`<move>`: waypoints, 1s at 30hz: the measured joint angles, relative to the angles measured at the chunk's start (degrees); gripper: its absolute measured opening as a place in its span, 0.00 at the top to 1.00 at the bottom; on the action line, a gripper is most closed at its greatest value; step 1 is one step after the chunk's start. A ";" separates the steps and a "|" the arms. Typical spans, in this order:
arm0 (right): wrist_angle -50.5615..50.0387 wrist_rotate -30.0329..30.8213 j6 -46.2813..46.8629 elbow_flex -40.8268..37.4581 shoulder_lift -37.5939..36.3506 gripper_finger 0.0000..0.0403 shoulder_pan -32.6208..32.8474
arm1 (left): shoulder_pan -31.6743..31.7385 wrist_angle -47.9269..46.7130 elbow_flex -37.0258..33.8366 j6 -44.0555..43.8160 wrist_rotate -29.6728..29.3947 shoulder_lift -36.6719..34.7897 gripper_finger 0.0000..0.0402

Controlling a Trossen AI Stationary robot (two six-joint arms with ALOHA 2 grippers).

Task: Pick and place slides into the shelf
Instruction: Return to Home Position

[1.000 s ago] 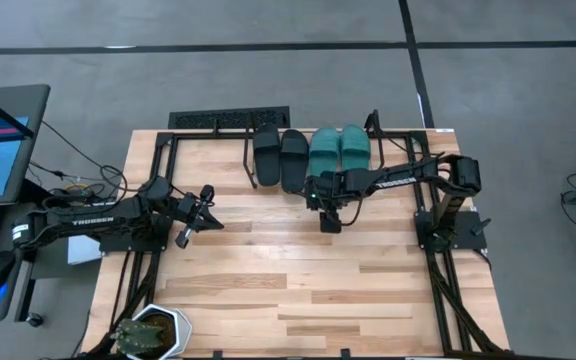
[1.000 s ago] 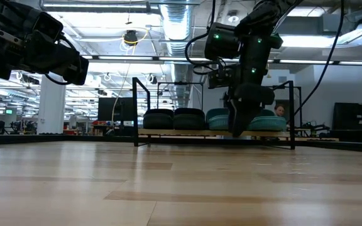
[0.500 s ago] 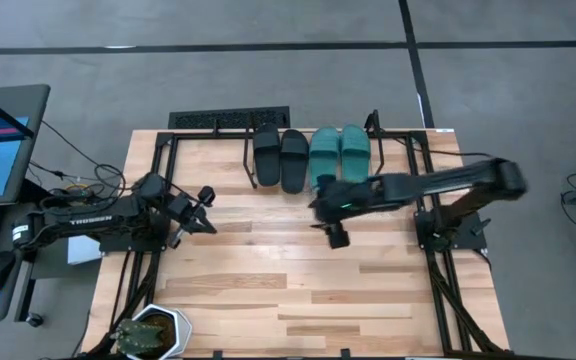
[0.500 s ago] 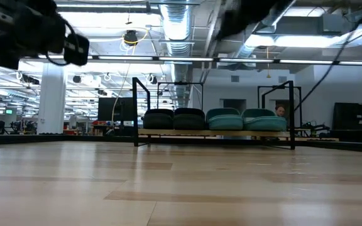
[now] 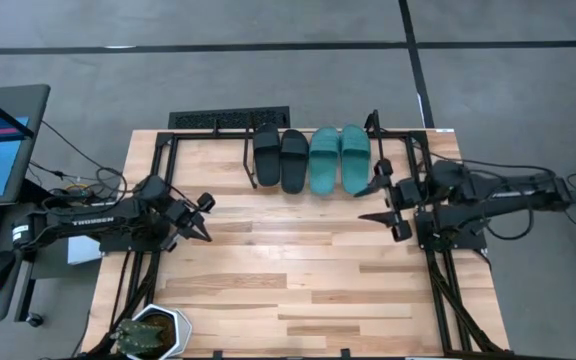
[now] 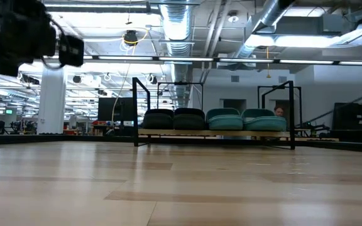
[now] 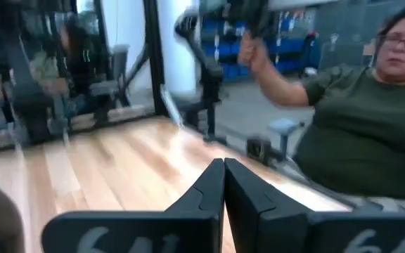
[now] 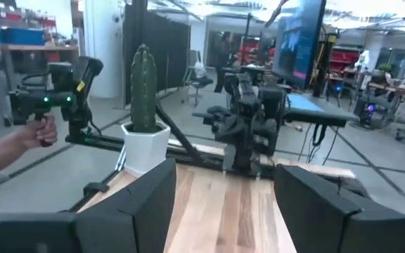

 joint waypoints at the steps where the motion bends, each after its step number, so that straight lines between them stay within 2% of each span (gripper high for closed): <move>1: 1.79 -0.13 0.65 -2.85 -1.75 0.44 -0.39 | -0.05 1.94 -0.06 -0.32 0.40 0.04 1.00; 5: 7.32 -0.37 3.36 -13.13 -7.02 0.44 -2.06 | -1.14 0.97 -0.06 0.03 1.77 0.04 1.00; 11: 14.38 -0.56 4.97 -24.44 -10.71 0.44 -3.64 | -3.31 0.79 -0.08 0.94 2.21 -0.02 1.00; 17: 20.95 -4.67 5.35 -32.93 -13.69 0.44 -3.67 | -6.70 -0.06 -0.10 -0.67 -2.33 -0.02 1.00; 21: 24.76 -7.39 6.18 -37.32 -15.94 0.44 -3.66 | -9.90 1.66 -0.12 -1.20 -5.77 -0.02 1.00; 24: 21.68 -7.79 6.55 -37.46 -17.69 0.44 -3.26 | -12.03 0.98 -0.12 -1.33 -6.96 -0.07 1.00; 28: 18.69 -7.82 7.71 -37.46 -19.13 0.44 -2.35 | -13.22 -4.72 -0.17 -0.86 -6.77 -1.41 1.00; 30: 17.39 -7.81 7.79 -37.46 -19.41 0.44 -1.81 | -13.38 -7.57 -0.21 -0.60 -9.47 -2.73 1.00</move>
